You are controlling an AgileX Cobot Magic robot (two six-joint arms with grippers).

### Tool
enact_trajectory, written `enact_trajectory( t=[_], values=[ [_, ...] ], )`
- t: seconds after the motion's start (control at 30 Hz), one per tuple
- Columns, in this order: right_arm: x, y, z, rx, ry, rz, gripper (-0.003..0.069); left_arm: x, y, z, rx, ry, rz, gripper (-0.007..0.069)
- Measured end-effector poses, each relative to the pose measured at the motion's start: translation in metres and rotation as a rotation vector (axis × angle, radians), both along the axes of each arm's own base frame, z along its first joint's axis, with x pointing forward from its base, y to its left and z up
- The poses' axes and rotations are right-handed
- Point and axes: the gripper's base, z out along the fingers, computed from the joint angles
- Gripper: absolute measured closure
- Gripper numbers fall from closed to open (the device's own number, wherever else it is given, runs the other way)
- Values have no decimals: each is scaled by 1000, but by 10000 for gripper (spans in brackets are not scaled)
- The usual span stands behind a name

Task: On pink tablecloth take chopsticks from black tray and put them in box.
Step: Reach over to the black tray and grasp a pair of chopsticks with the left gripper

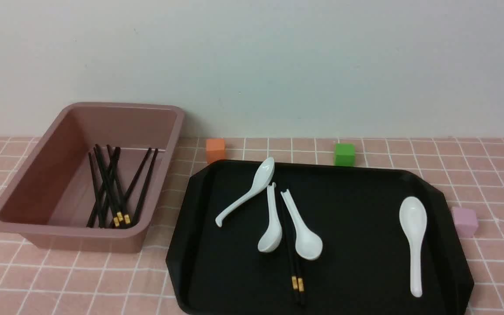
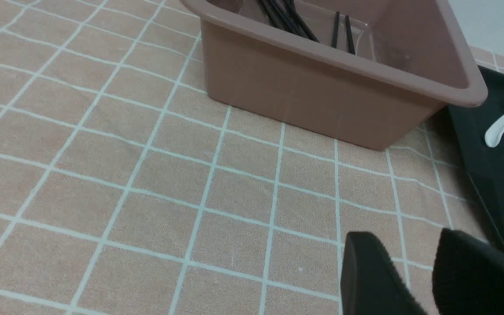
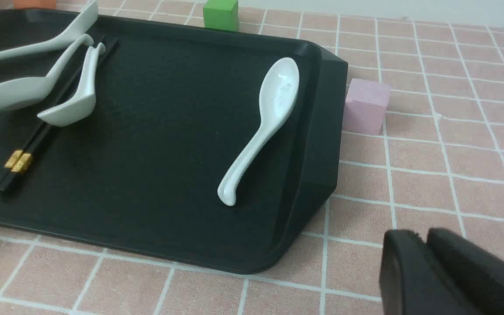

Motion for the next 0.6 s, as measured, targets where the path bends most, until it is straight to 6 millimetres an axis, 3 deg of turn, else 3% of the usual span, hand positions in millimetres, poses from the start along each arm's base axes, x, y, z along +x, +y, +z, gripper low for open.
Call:
enact_trajectory(
  t=[0.6],
  values=[
    [0, 0, 0, 0, 0, 0, 554, 0, 1, 0, 40, 1, -2, 386]
  ],
)
